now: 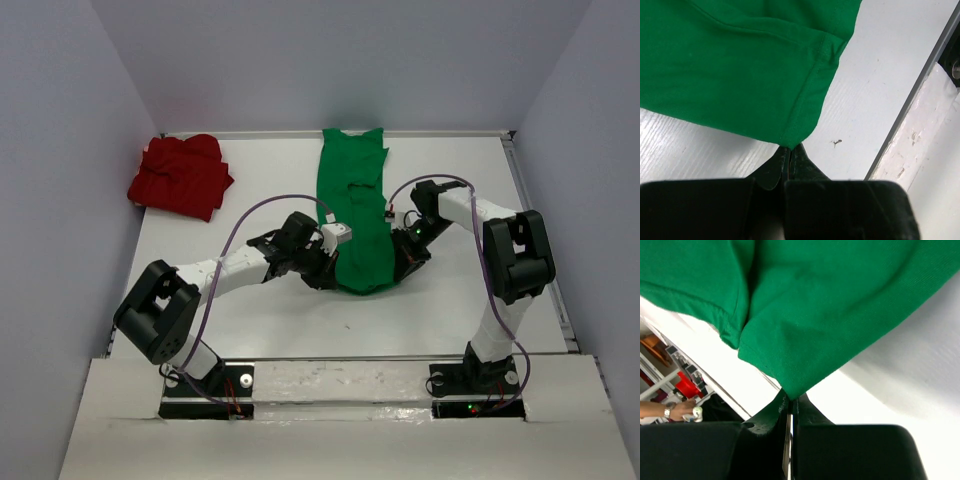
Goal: Fold and stack the t-shirts
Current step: Fold the folded rectangular tshirt in 1/3 of the way, then grab one side of the 2/3 rectangular tshirt with both arms
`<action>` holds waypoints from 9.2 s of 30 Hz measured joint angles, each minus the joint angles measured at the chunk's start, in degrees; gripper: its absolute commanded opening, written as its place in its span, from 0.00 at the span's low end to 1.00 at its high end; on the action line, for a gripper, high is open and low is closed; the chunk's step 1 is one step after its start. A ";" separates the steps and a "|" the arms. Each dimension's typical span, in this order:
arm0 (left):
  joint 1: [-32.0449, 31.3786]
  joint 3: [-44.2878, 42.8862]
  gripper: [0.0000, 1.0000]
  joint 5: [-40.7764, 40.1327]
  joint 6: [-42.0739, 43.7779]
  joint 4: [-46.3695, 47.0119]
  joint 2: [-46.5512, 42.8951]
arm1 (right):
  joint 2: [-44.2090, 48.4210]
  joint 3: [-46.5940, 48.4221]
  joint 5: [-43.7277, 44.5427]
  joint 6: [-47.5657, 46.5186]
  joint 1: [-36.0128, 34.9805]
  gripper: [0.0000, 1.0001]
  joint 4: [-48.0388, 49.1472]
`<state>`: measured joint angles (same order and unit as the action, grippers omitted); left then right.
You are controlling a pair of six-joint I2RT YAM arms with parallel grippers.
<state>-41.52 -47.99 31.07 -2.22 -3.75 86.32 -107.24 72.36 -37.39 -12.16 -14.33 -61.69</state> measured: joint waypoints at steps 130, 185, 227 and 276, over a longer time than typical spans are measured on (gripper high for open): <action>15.39 -47.63 0.59 -15.96 15.67 -2.47 37.05 | -34.86 63.43 17.44 -3.74 0.83 0.90 -0.57; 49.03 5.29 0.99 -9.57 17.70 0.15 -30.56 | -14.82 23.54 15.30 -5.38 0.85 0.48 11.19; 40.13 8.09 0.56 3.06 6.95 5.55 -16.39 | -15.65 21.29 13.22 -5.01 0.92 0.00 12.24; 17.84 -17.11 0.00 14.99 -10.05 13.51 29.79 | -15.89 21.46 12.24 -4.92 0.92 0.00 9.35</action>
<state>-23.68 -65.10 46.06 -12.27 9.76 116.11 -123.13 93.82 -25.15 -17.08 -13.41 -52.34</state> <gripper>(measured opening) 0.028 0.027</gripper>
